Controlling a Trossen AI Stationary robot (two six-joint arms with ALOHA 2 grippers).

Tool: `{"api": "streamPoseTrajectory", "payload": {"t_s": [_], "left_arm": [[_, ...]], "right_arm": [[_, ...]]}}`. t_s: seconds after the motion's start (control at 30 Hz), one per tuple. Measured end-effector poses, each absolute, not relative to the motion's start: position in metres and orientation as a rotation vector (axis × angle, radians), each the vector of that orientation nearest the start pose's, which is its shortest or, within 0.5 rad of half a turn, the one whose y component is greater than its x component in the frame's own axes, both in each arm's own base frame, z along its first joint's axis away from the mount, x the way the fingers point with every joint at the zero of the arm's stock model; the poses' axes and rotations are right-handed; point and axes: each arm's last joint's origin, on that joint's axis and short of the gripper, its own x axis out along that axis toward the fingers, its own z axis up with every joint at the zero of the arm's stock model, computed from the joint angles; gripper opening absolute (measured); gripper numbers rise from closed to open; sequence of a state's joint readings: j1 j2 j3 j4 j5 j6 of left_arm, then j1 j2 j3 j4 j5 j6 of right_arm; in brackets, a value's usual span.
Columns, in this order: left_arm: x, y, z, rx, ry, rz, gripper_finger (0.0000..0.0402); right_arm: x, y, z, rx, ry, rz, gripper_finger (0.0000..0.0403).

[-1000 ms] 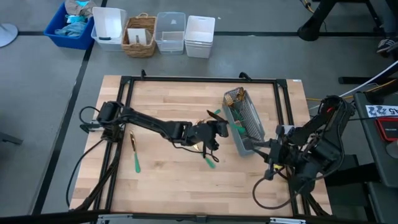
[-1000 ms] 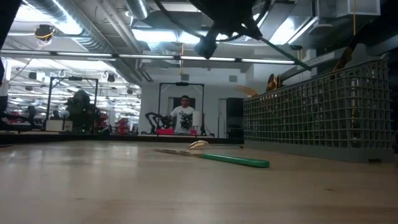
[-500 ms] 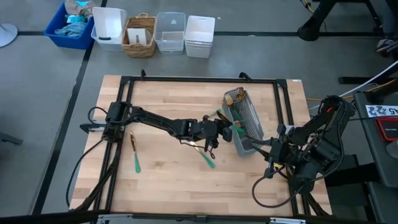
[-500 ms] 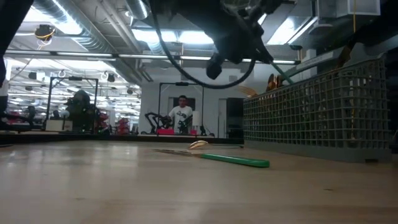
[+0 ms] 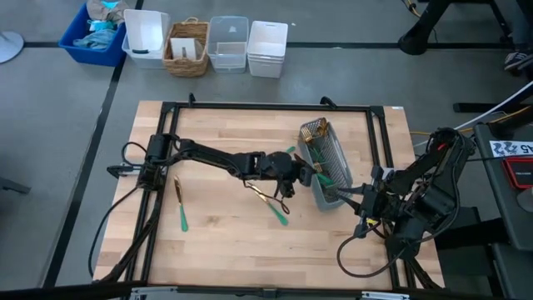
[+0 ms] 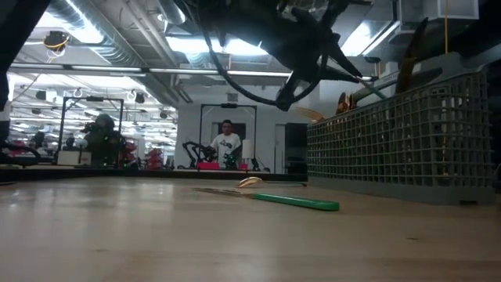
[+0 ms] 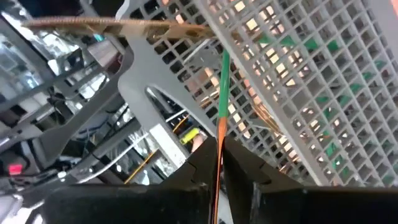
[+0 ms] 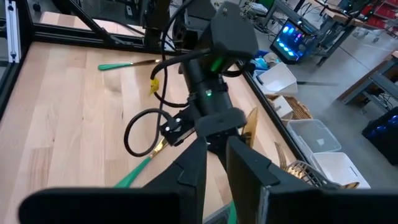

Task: Sort silverware
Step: Put the top left fork into the bottom section of the basket

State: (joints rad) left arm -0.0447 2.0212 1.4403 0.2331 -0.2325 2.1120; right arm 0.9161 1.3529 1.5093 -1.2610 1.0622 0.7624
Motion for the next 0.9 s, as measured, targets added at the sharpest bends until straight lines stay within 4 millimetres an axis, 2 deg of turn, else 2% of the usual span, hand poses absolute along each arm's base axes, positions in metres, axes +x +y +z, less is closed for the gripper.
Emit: {"api": "streamPoseTrajectory", "payload": {"t_s": [0.2,0.73,0.9], "left_arm": [[0.4627,-0.0112,0.2234,2.03,0.387,-0.257,0.0019],[0.4625,-0.0124,0.2231,2.048,0.376,-0.273,0.0019],[0.4623,-0.0144,0.223,2.001,0.384,-0.262,0.0019]], "right_arm": [[0.1615,0.1689,0.3855,-0.187,0.498,-0.335,0.0062],[0.1614,0.1695,0.3847,-0.177,0.524,-0.314,0.0062],[0.1614,0.1696,0.3847,-0.177,0.524,-0.314,0.0062]]}}
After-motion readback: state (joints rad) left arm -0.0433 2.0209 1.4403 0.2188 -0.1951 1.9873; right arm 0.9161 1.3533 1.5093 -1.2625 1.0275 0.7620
